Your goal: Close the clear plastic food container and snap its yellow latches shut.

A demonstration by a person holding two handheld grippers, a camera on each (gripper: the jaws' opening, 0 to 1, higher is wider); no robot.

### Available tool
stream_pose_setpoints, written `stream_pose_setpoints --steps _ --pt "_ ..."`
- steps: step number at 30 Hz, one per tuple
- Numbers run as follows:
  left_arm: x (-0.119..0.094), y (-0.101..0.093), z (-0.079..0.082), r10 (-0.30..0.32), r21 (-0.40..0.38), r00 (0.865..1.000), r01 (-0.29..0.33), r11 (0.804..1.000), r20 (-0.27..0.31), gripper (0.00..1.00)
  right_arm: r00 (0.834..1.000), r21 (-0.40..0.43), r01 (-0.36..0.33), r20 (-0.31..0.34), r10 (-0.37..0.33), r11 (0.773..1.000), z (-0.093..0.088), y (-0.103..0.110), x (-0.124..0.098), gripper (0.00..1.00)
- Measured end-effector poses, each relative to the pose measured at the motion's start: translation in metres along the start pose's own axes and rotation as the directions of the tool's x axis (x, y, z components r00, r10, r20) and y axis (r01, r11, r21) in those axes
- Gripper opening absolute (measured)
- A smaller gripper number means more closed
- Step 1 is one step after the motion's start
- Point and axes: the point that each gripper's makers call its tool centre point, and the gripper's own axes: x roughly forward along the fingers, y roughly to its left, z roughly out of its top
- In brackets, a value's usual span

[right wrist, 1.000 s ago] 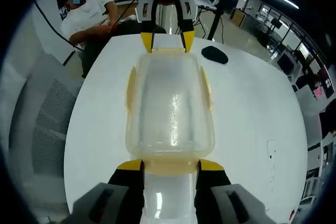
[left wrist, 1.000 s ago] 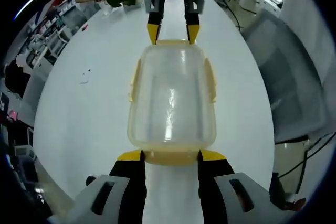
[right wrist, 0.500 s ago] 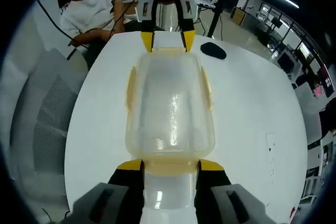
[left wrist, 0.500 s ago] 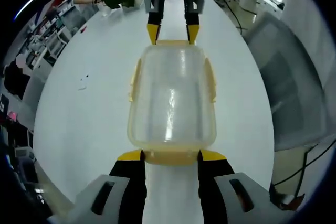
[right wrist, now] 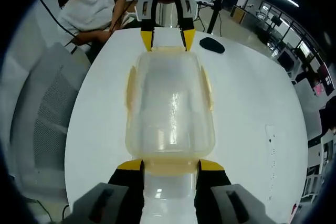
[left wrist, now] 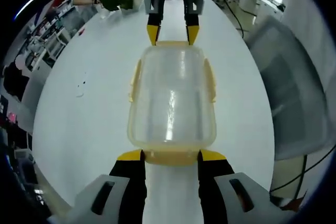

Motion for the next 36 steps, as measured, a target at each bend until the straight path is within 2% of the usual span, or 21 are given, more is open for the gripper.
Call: stream_pose_setpoints --steps 36 --pt "0.022 -0.005 0.045 -0.002 -0.002 1.0 0.002 1.0 0.017 0.35 1.0 0.003 0.004 0.005 -0.004 1.0 -0.047 0.003 -0.02 0.35"
